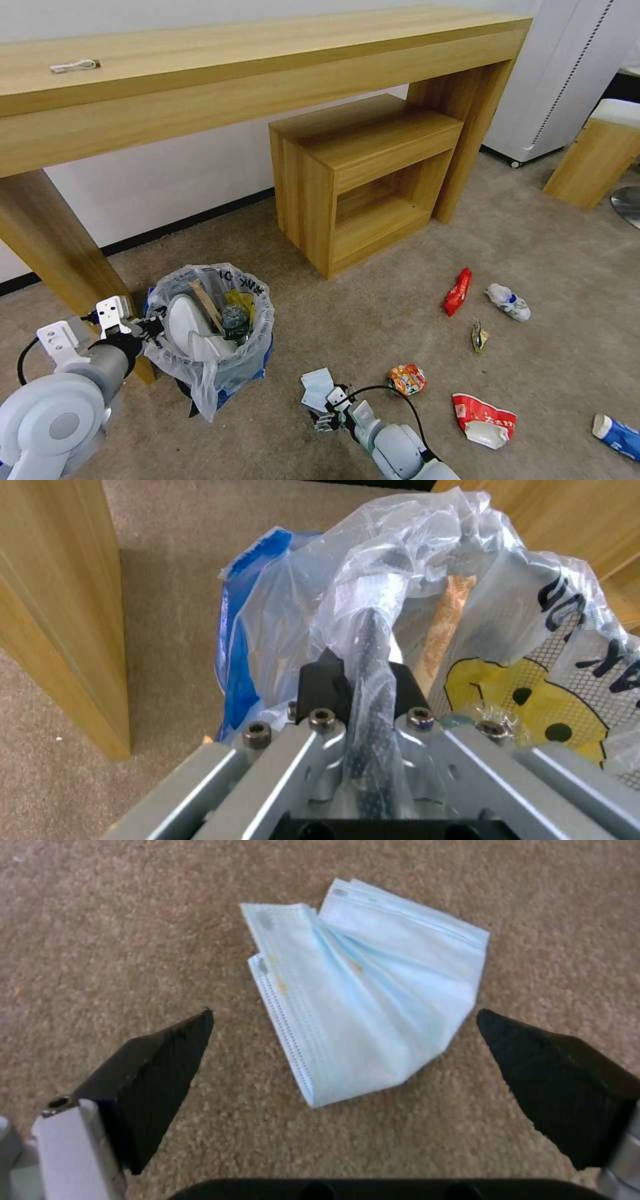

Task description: Pick up the trash bin and place the garbage on the floor into it.

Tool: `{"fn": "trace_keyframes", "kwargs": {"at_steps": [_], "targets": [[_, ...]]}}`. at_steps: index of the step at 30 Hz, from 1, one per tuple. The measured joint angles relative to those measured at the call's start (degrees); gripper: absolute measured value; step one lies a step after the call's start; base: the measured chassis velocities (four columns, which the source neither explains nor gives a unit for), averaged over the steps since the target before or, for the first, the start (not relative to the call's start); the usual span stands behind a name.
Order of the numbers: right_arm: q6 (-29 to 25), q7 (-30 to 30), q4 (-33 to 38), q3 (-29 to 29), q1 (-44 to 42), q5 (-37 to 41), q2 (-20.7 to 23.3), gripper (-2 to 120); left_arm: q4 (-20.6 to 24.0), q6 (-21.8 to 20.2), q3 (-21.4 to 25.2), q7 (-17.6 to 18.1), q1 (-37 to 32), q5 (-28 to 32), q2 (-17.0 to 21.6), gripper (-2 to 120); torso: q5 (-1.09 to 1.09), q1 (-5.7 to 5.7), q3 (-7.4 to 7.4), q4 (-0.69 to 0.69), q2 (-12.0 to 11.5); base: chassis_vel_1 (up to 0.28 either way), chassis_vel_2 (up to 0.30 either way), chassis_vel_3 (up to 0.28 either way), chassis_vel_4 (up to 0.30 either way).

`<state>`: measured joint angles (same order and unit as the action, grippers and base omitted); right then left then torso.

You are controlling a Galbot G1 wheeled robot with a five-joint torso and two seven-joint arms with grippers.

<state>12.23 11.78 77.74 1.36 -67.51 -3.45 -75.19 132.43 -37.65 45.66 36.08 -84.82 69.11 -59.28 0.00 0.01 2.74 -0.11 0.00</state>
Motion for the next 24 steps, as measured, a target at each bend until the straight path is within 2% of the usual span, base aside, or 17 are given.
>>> {"fn": "trace_keyframes", "kwargs": {"at_steps": [2,8,9,10,13,14,16,18,20,22,24], "targets": [[-1.7,1.0,-0.7,0.0,0.2,-1.1,-0.2,100,0.0,0.0,0.2,-0.1,-0.1,0.0,0.0,2,0.0,0.0,0.0,0.0,0.0,0.0,0.0,0.0,0.0],[-2.1,1.0,-1.3,-0.1,0.5,-1.3,-0.5,98,0.0,0.1,0.3,-0.1,-0.3,0.0,0.0,2,0.0,0.0,0.0,0.0,0.0,0.0,0.0,0.0,0.0],[-1.4,0.4,-1.5,-0.2,0.6,-1.3,-0.5,92,0.1,0.1,0.4,-0.2,-0.4,0.0,0.0,2,0.0,0.0,0.0,0.0,0.0,0.0,0.0,0.0,0.0],[-1.4,0.4,-1.5,-0.2,0.6,-1.3,-0.5,92,0.1,0.1,0.4,-0.2,-0.4,0.0,0.0,2,0.0,0.0,0.0,0.0,0.0,0.0,0.0,0.0,0.0],[-1.0,-0.2,-2.5,-0.3,1.0,-1.0,-0.7,78,0.2,0.1,0.4,-0.2,-0.4,0.0,0.0,2,0.0,0.0,0.0,0.0,0.0,0.0,0.0,0.0,0.0],[-1.0,-0.2,-2.5,-0.3,1.0,-1.0,-0.7,78,0.2,0.1,0.4,-0.2,-0.4,0.0,0.0,2,0.0,0.0,0.0,0.0,0.0,0.0,0.0,0.0,0.0],[-1.7,-0.3,-3.7,-0.5,1.5,-0.9,-0.8,65,0.3,0.1,0.4,-0.2,-0.4,0.0,0.1,2,0.0,0.0,0.0,0.0,0.0,0.0,0.0,0.0,0.0],[-1.9,-0.3,-4.0,-0.5,1.7,-0.8,-0.9,63,0.3,0.1,0.4,-0.2,-0.4,0.0,0.1,2,0.0,0.0,0.0,0.0,0.0,0.0,0.0,0.0,0.0],[-2.3,-0.3,-5.1,-0.5,2.2,-0.6,-1.3,51,0.4,0.1,0.5,-0.2,-0.5,-0.1,0.2,2,0.0,0.0,0.0,0.0,0.0,0.0,0.0,0.0,0.0],[-2.3,-0.3,-5.3,-0.5,2.3,-0.6,-1.4,47,0.5,0.1,0.5,-0.2,-0.5,0.0,0.2,2,0.0,0.0,0.0,0.0,0.0,0.0,0.0,0.0,0.0],[-2.3,-0.5,-6.1,-0.5,2.6,-0.5,-1.6,36,0.5,0.1,0.6,-0.2,-0.5,-0.1,0.3,2,0.0,0.0,0.0,0.0,0.0,0.0,0.0,0.0,0.0]]}}
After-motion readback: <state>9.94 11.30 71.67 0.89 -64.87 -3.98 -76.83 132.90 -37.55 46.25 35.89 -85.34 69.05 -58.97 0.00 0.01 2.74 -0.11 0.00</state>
